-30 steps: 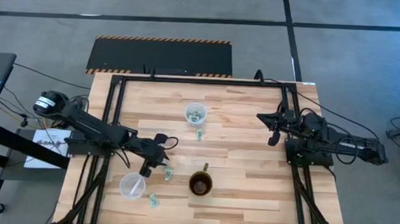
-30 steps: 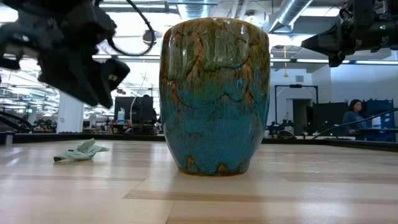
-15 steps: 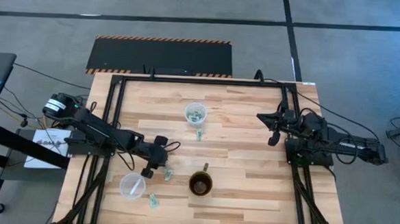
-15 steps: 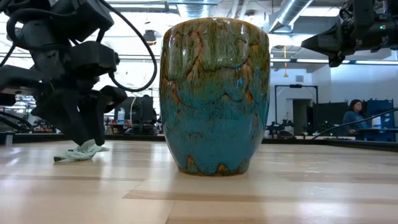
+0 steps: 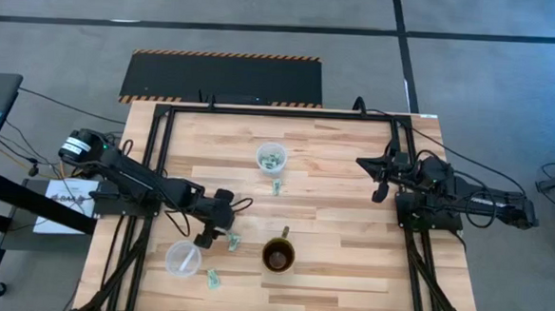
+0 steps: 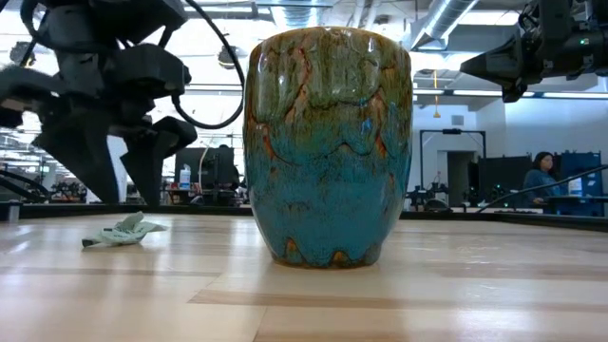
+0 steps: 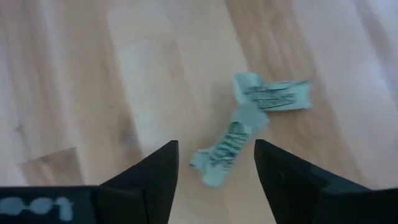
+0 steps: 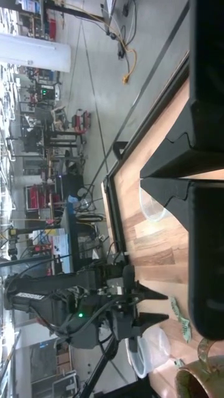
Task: Pick and place items into bin
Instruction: Put the stevia packet into the bottom transparent bin
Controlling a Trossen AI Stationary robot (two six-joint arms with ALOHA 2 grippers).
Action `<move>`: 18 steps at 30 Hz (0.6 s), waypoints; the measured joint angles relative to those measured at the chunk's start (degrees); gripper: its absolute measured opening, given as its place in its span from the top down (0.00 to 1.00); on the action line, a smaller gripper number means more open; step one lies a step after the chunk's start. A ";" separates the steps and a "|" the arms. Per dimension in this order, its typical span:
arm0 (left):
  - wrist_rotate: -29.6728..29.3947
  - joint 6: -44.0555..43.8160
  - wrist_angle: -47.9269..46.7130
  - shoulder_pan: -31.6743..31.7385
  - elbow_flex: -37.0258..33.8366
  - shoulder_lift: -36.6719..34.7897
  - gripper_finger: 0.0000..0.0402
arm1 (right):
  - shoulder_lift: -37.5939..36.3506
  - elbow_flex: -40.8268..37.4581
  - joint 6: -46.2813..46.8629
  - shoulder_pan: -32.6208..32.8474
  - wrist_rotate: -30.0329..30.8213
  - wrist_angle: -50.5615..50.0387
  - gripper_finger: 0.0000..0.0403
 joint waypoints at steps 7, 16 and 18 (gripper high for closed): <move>2.15 2.64 -3.20 0.00 0.25 0.74 0.51 | 0.01 0.01 0.00 0.02 0.00 0.00 1.00; 1.39 7.00 -2.46 -0.02 0.23 1.79 0.56 | 0.00 0.01 0.00 0.00 0.00 -0.17 1.00; 1.36 6.94 -2.14 -0.02 0.23 1.79 0.57 | 0.02 0.00 0.00 0.02 0.00 -0.42 1.00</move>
